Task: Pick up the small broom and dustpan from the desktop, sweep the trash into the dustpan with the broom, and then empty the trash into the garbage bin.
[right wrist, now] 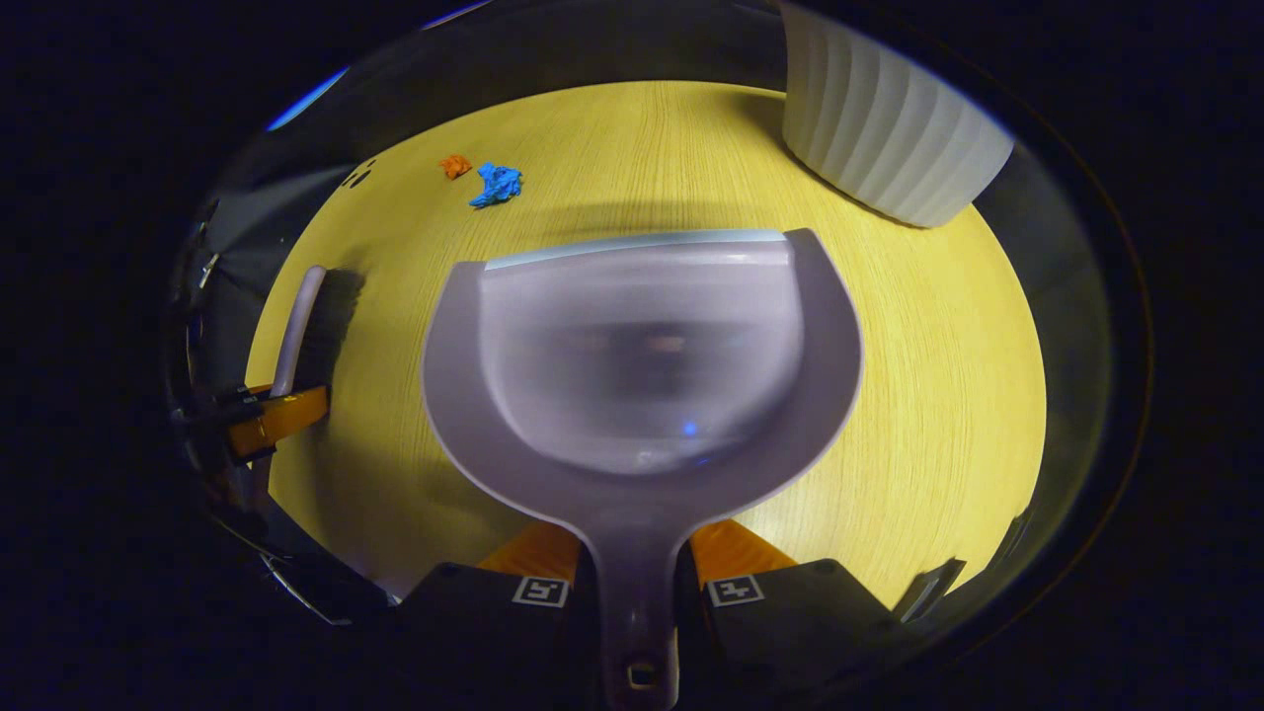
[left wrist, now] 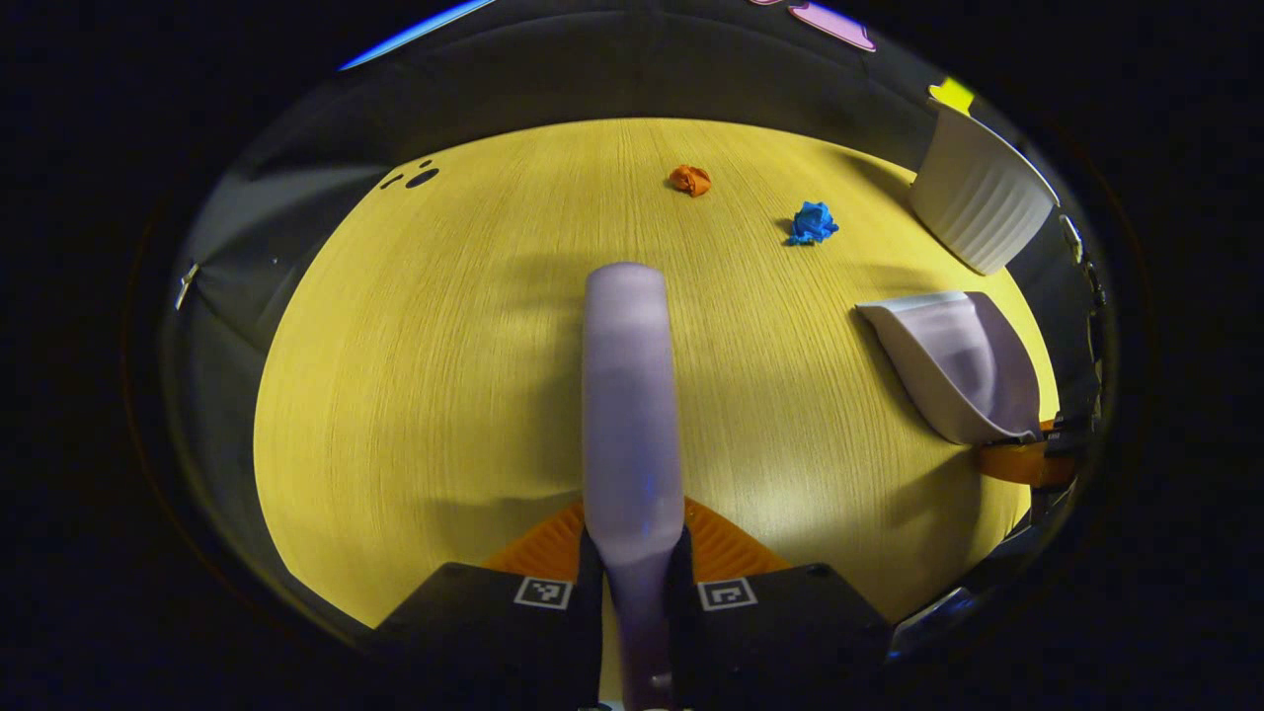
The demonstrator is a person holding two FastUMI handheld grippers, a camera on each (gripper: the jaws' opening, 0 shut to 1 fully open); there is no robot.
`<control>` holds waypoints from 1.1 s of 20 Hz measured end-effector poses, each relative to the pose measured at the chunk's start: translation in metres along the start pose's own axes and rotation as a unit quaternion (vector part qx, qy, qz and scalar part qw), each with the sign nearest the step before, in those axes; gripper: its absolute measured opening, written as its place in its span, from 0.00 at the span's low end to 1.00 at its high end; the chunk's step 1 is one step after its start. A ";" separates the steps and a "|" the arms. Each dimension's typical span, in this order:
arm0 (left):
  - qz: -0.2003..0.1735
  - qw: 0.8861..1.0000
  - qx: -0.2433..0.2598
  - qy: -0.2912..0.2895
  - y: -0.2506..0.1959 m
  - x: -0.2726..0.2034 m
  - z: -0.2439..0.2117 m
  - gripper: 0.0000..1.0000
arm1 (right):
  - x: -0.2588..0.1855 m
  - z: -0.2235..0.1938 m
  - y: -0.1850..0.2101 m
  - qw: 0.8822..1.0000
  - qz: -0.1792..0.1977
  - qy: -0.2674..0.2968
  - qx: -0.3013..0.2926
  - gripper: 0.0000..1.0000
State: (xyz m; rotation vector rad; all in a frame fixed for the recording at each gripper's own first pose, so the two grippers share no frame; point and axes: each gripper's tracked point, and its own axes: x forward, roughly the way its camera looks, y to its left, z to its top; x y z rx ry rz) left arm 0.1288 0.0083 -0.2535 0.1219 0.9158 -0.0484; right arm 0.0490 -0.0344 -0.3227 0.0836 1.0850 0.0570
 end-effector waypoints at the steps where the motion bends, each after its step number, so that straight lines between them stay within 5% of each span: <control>1: -0.003 1.000 -0.009 0.001 0.002 -0.001 0.002 0.31 | 0.000 0.000 -0.002 1.000 -0.001 0.000 -0.006 0.36; 6: 0.001 1.000 -0.014 -0.002 0.020 0.003 0.045 0.30 | -0.001 0.005 -0.007 0.999 0.007 0.000 -0.043 0.36; 15: 0.024 0.990 0.137 0.002 0.039 0.052 0.166 0.30 | -0.004 0.030 -0.020 0.993 0.030 -0.006 -0.114 0.36; 22: 0.033 0.948 0.315 0.021 0.020 0.089 0.228 0.29 | -0.009 0.035 -0.024 0.985 0.046 -0.013 -0.167 0.36</control>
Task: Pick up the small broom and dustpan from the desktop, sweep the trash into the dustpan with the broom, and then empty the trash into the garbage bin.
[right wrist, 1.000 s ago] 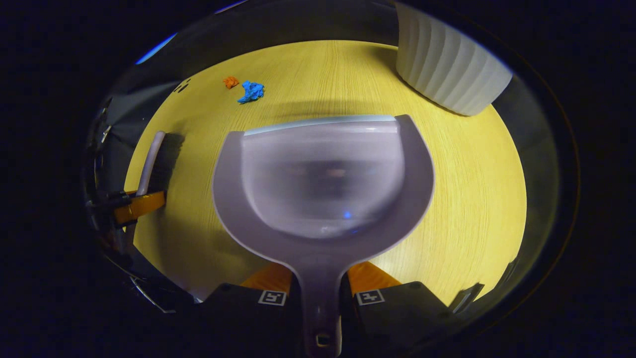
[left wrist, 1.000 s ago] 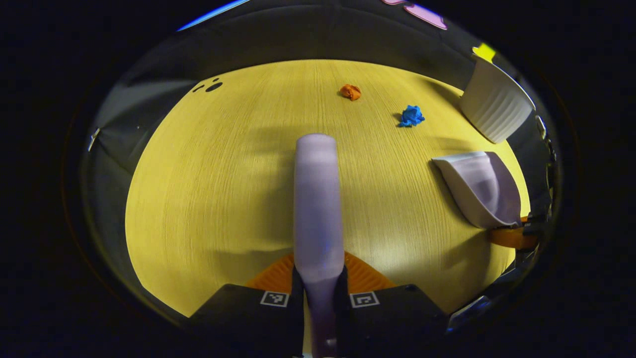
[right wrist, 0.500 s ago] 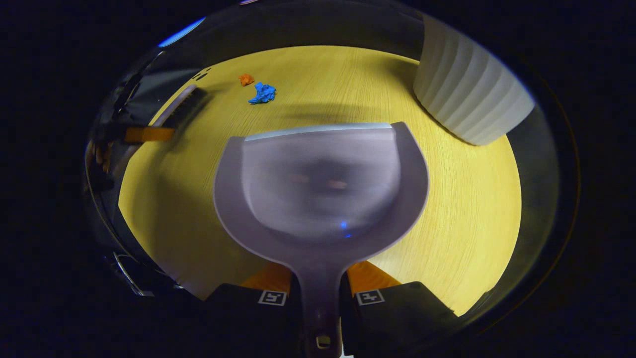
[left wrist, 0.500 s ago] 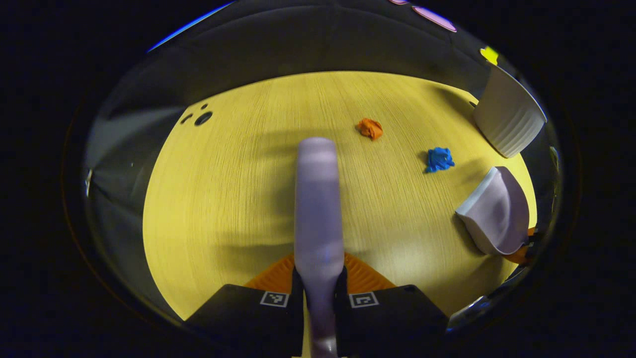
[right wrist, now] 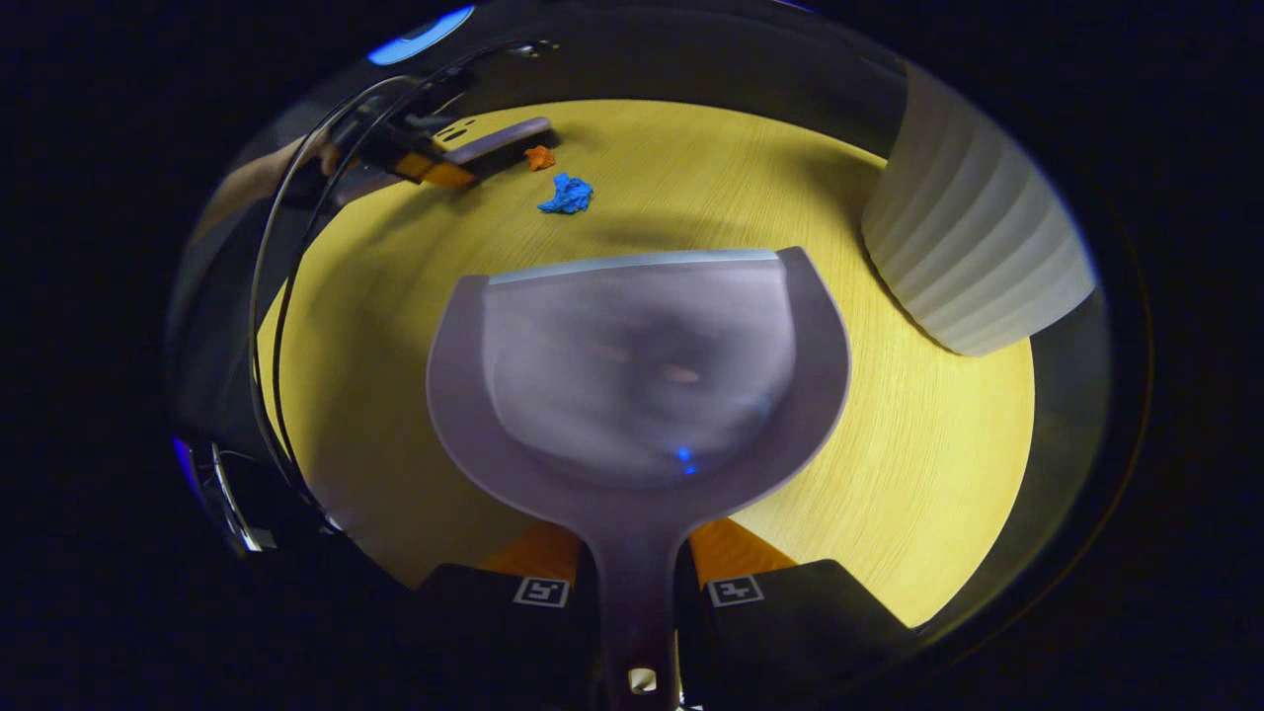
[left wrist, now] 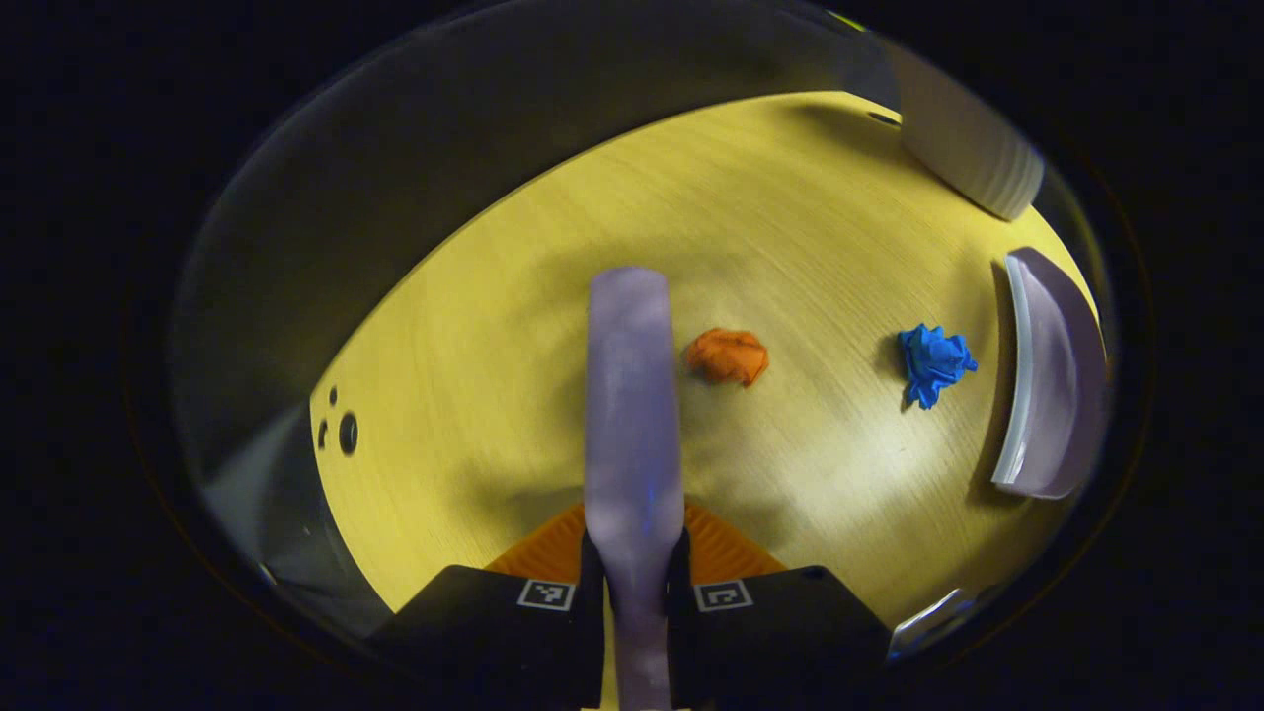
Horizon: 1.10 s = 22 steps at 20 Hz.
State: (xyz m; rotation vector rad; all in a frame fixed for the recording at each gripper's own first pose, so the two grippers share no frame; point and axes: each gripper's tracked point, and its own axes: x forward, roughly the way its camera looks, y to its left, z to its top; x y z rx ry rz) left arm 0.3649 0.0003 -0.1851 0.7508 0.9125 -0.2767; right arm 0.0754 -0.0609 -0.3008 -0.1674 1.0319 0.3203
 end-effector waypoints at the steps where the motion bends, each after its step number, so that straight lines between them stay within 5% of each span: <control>1: -0.007 1.000 0.024 -0.002 -0.005 0.001 0.009 0.31 | 0.001 -0.002 -0.002 1.000 0.000 0.002 -0.002 0.35; 5: -0.065 0.994 0.089 0.009 -0.049 0.001 0.026 0.30 | 0.002 -0.006 -0.007 1.000 0.001 0.009 -0.019 0.36; 11: -0.151 0.982 0.114 0.030 -0.127 -0.016 0.026 0.30 | 0.006 -0.007 -0.009 0.999 -0.005 -0.002 -0.045 0.35; 18: -0.293 0.949 0.083 0.079 -0.230 -0.058 0.014 0.32 | 0.007 -0.010 -0.011 0.996 -0.008 -0.022 -0.083 0.36; 22: -0.318 0.944 0.044 0.081 -0.250 -0.070 0.006 0.29 | 0.012 -0.013 -0.014 0.997 -0.004 -0.019 -0.073 0.36</control>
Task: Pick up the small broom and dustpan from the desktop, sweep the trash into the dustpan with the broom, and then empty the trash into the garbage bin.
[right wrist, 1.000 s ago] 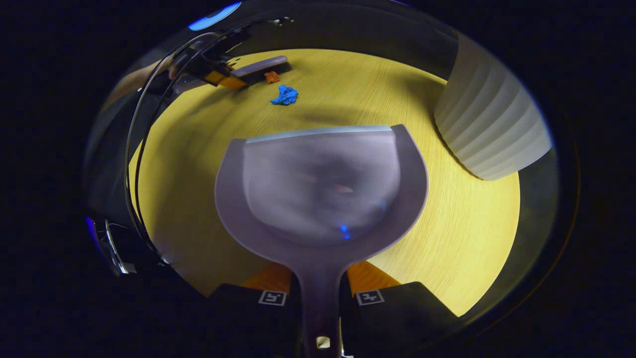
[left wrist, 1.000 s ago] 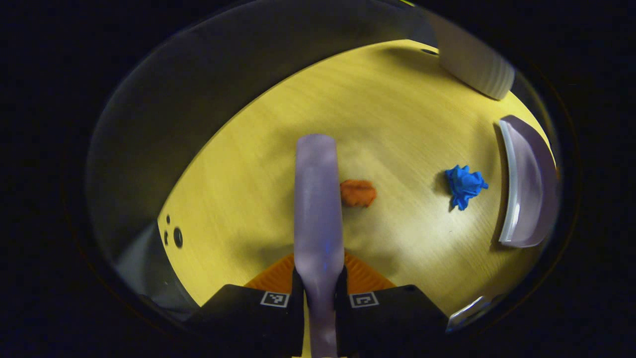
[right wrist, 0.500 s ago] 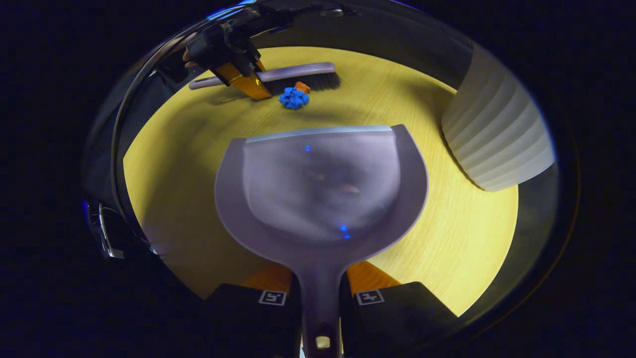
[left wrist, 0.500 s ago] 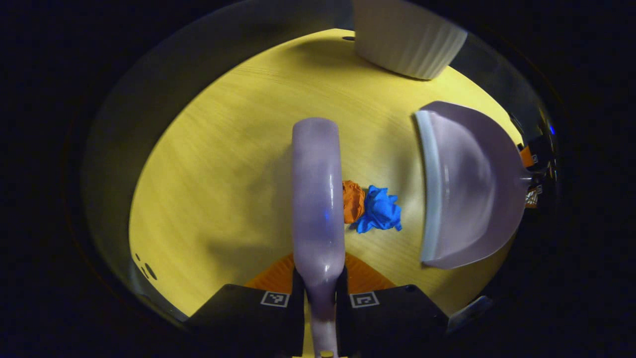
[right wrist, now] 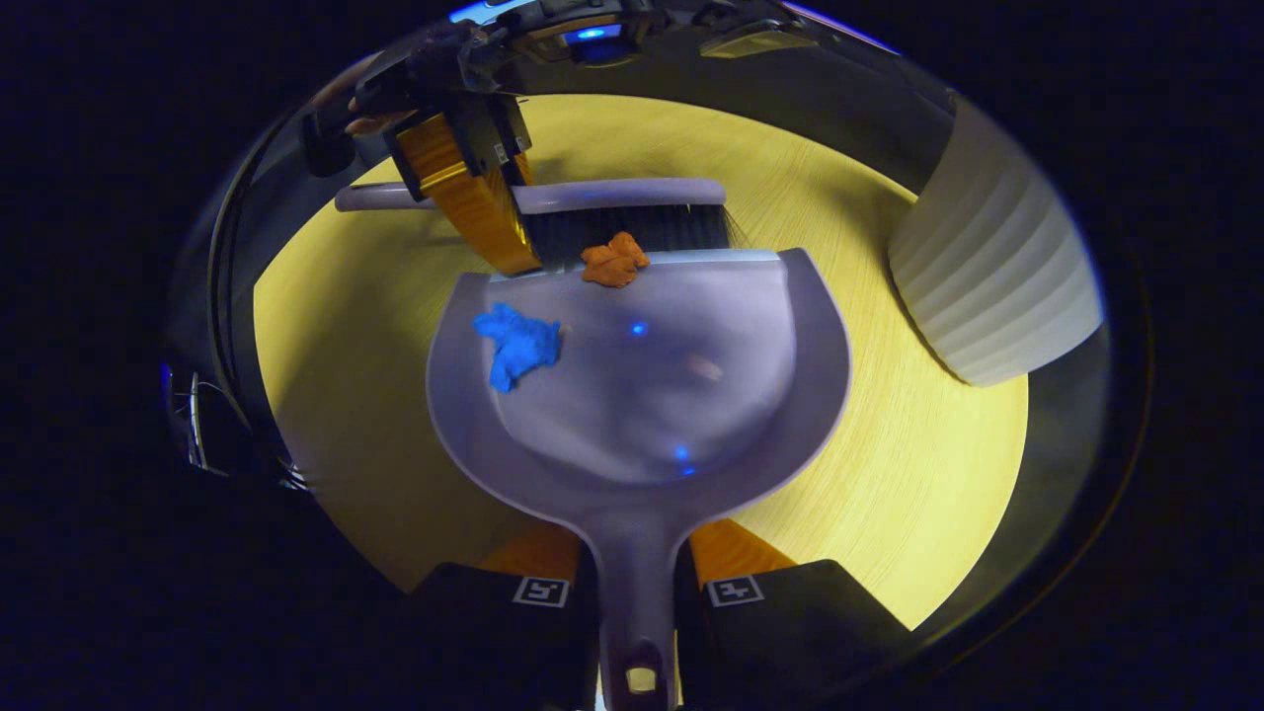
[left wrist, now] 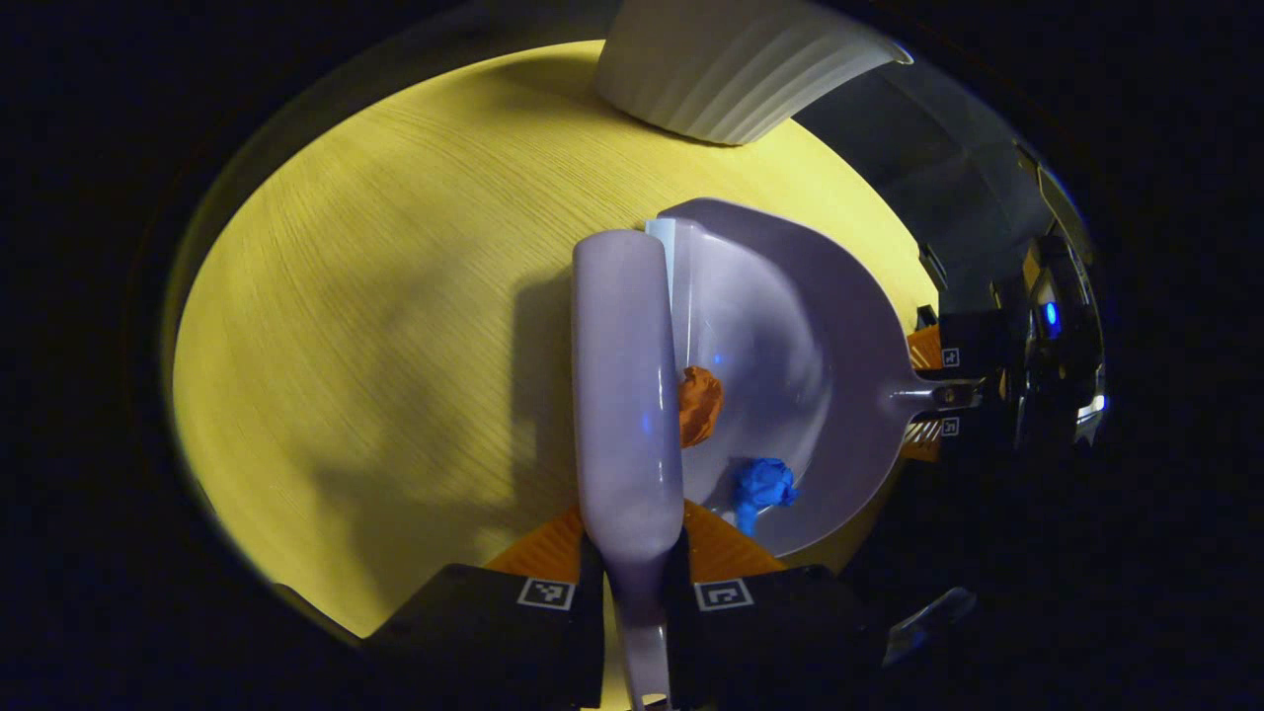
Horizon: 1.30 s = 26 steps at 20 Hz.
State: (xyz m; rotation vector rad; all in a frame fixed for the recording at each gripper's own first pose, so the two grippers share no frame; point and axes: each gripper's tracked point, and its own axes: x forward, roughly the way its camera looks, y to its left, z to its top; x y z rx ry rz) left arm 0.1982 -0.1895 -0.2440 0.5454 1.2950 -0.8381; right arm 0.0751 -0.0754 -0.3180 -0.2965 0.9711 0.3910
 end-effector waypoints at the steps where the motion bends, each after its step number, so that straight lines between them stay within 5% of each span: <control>1: -0.014 1.000 -0.007 -0.011 -0.010 -0.003 0.000 0.30 | 0.004 -0.001 -0.002 1.000 -0.002 -0.002 0.002 0.36; 5: 0.011 0.999 -0.003 -0.042 -0.031 -0.010 -0.010 0.30 | 0.024 0.012 -0.016 1.000 -0.007 -0.008 0.015 0.36; 8: -0.014 0.992 -0.072 -0.104 -0.057 -0.017 -0.007 0.29 | 0.015 0.011 -0.036 1.000 -0.009 -0.015 0.026 0.36; 11: -0.023 0.978 -0.118 -0.168 -0.065 -0.034 -0.009 0.30 | 0.011 0.010 -0.032 0.999 -0.009 -0.024 0.029 0.36; 18: 0.020 0.944 -0.166 -0.285 -0.073 -0.103 -0.055 0.29 | 0.007 0.010 -0.033 0.998 -0.015 -0.036 0.046 0.36; 26: 0.079 0.901 -0.244 -0.350 -0.074 -0.142 -0.120 0.28 | -0.017 0.024 -0.045 0.995 -0.036 -0.081 0.044 0.36</control>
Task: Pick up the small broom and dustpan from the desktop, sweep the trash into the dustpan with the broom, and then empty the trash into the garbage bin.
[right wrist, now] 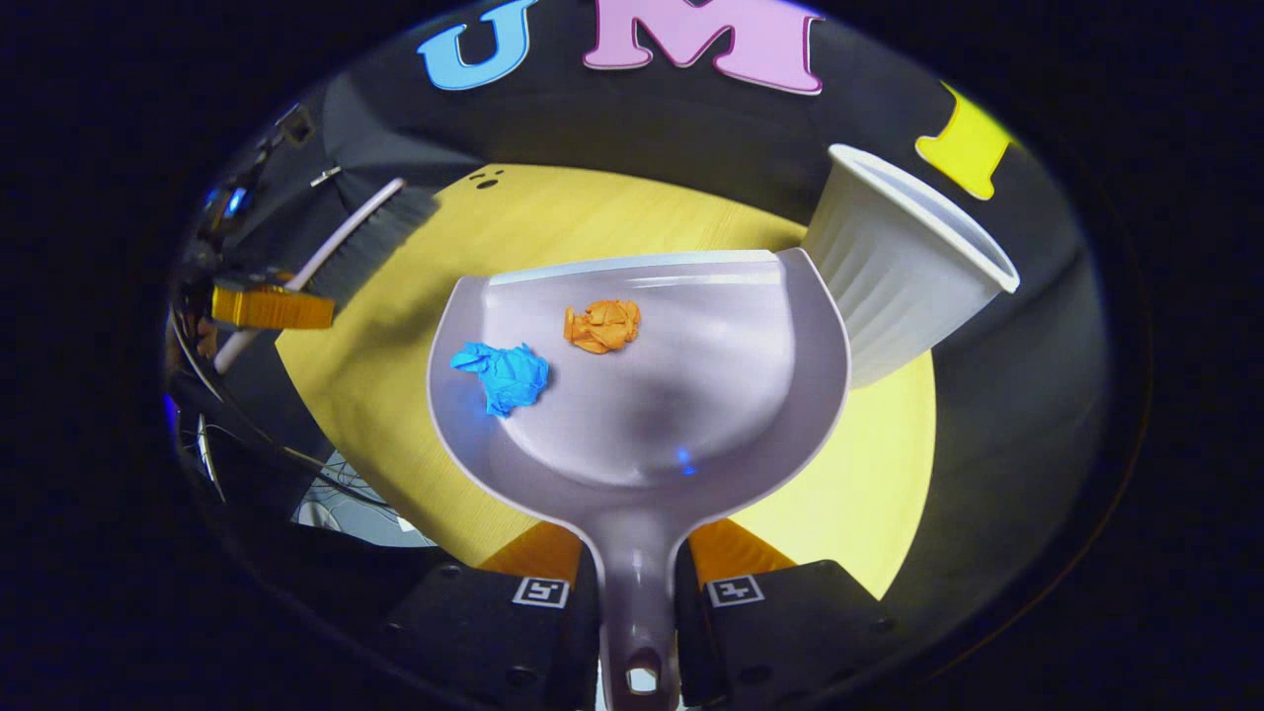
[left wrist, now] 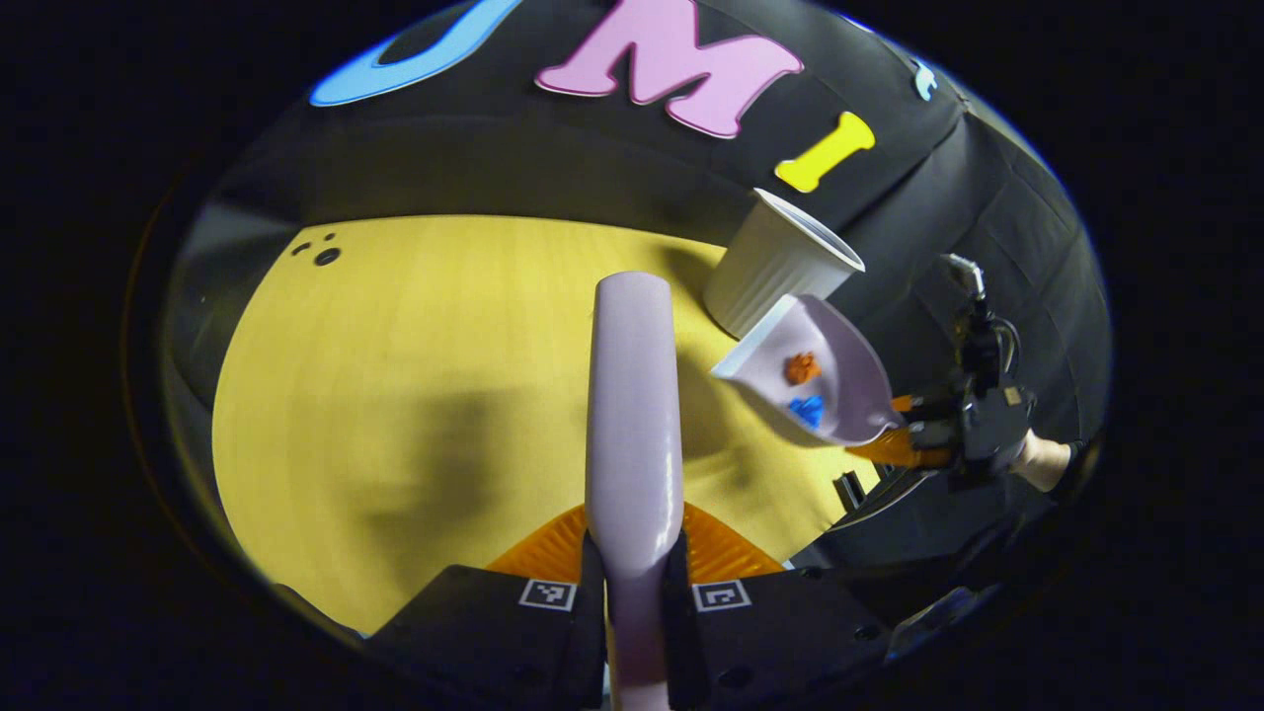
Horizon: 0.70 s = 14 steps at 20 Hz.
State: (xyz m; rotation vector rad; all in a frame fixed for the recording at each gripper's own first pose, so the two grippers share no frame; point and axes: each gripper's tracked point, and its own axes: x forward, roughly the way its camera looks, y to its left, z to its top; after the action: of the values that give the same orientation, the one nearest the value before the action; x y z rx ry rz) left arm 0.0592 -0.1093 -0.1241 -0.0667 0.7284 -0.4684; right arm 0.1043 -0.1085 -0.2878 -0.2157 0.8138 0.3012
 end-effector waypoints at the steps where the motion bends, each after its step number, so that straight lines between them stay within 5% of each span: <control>1: 0.007 1.000 -0.010 -0.004 0.006 -0.004 -0.006 0.27 | 0.001 -0.001 0.001 1.000 0.001 -0.005 0.008 0.36; 7: 0.033 0.998 -0.058 0.003 0.038 -0.023 -0.047 0.27 | 0.009 -0.005 0.003 0.999 0.017 -0.032 0.032 0.31; 14: 0.035 0.996 -0.083 -0.020 0.048 -0.029 -0.045 0.27 | 0.013 -0.013 0.010 0.994 0.012 -0.065 0.093 0.35</control>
State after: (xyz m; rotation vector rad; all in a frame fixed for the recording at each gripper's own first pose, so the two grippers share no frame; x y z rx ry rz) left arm 0.0295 -0.0494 -0.1505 -0.2044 0.7275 -0.3376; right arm 0.1007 -0.1011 -0.3066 -0.0127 0.7106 0.2570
